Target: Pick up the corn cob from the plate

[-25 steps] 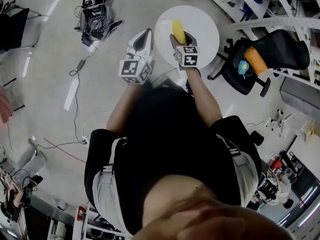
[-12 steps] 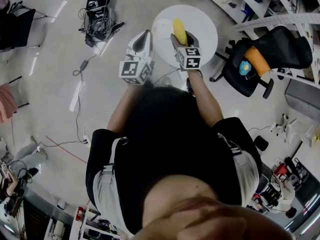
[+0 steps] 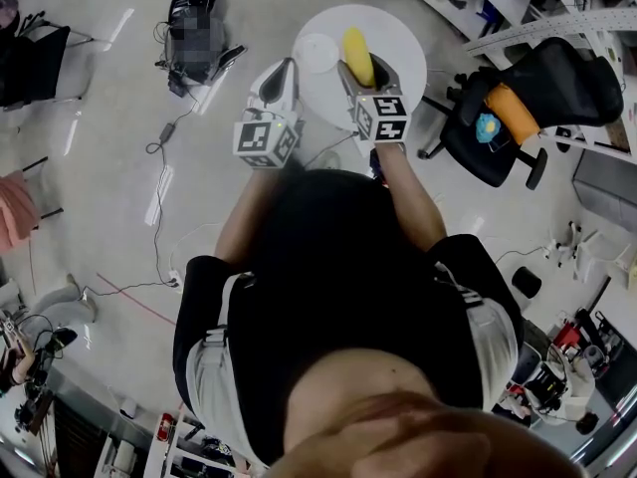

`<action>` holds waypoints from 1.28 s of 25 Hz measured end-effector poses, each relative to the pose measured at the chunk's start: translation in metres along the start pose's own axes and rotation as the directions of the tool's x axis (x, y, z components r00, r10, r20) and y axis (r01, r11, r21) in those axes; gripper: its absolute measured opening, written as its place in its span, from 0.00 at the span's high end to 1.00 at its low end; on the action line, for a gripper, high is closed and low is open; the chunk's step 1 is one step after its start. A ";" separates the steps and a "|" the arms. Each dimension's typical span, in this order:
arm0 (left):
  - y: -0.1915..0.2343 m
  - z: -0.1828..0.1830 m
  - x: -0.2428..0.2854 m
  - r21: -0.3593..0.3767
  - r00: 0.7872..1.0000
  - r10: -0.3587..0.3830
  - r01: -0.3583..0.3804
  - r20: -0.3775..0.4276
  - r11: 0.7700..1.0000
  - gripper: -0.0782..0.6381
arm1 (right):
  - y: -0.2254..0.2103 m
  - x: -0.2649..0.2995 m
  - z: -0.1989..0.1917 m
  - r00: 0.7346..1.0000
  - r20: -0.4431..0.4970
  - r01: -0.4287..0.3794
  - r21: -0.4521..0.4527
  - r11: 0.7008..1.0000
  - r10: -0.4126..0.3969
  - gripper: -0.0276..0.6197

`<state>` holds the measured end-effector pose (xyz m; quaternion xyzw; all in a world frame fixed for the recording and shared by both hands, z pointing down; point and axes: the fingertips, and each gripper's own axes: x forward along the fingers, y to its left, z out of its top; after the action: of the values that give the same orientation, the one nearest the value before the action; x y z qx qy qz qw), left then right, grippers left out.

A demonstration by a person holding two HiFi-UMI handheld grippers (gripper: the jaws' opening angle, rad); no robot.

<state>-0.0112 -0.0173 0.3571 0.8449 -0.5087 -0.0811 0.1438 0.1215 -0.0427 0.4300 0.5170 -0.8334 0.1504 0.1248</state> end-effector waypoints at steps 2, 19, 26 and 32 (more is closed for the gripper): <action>-0.005 0.000 0.003 0.006 1.000 -0.001 0.001 0.001 1.000 0.89 | -0.001 -0.006 0.009 1.000 0.023 -0.007 -0.001 1.000 0.007 0.55; -0.005 0.006 0.004 0.027 1.000 -0.011 0.010 0.020 1.000 0.89 | 0.026 -0.043 0.081 0.975 0.206 -0.072 -0.046 0.996 0.080 0.55; -0.009 0.014 0.002 0.030 0.999 -0.009 0.008 0.036 1.000 0.89 | 0.025 -0.048 0.084 0.973 0.214 -0.072 -0.046 0.996 0.080 0.55; -0.009 0.015 0.003 0.026 0.999 -0.007 0.006 0.037 1.000 0.89 | 0.026 -0.046 0.081 0.974 0.208 -0.082 -0.035 0.996 0.087 0.55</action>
<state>-0.0060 -0.0185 0.3402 0.8468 -0.5095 -0.0907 0.1229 0.1142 -0.0244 0.3356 0.4924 -0.8650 0.0893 0.0368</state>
